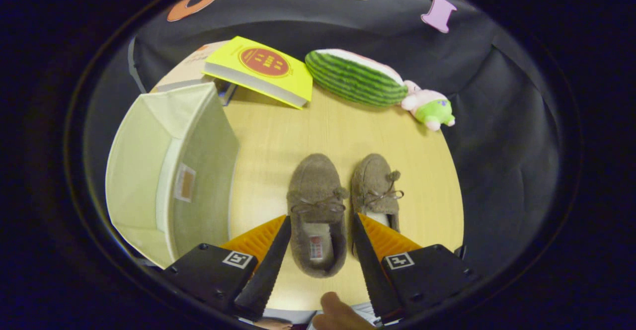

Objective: Open the storage box then place both shoes into the box .Put the left shoe in first, then the right shoe, with the right side of both shoes facing outward in a uniform manner.

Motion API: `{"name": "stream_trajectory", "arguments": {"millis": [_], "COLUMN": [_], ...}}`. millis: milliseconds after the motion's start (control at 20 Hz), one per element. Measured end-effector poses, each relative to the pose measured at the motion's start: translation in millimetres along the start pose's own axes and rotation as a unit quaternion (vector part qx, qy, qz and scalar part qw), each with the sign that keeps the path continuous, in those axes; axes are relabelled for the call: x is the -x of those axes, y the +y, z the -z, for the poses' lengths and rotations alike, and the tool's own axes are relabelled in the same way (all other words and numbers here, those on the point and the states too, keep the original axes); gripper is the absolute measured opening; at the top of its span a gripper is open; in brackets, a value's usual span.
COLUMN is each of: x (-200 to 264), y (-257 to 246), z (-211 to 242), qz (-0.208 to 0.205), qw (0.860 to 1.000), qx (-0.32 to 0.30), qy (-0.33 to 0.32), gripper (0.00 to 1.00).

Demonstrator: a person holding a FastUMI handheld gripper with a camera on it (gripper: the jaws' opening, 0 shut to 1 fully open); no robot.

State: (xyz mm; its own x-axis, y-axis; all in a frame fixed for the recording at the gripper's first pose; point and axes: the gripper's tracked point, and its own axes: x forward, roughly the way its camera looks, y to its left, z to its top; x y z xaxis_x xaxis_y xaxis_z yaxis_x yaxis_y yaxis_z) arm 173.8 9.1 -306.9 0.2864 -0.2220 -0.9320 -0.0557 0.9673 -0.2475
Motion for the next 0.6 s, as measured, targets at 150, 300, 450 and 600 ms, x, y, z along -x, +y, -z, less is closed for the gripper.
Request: {"name": "stream_trajectory", "arguments": {"millis": [150, 300, 450, 600], "x": [-20.7, -38.1, -49.8, -62.1], "y": [-15.1, -23.2, -21.8, -16.2], "z": [14.2, 14.8, 27.4, 32.1], "qz": [-0.004, -0.008, -0.014, -0.015], "qw": [0.999, 0.999, 0.998, 0.997], "qx": [-0.015, -0.018, 0.0, 0.031], "qy": [0.033, 0.037, 0.064, 0.069], "gripper": [0.82, 0.81, 0.76, 0.52]}}
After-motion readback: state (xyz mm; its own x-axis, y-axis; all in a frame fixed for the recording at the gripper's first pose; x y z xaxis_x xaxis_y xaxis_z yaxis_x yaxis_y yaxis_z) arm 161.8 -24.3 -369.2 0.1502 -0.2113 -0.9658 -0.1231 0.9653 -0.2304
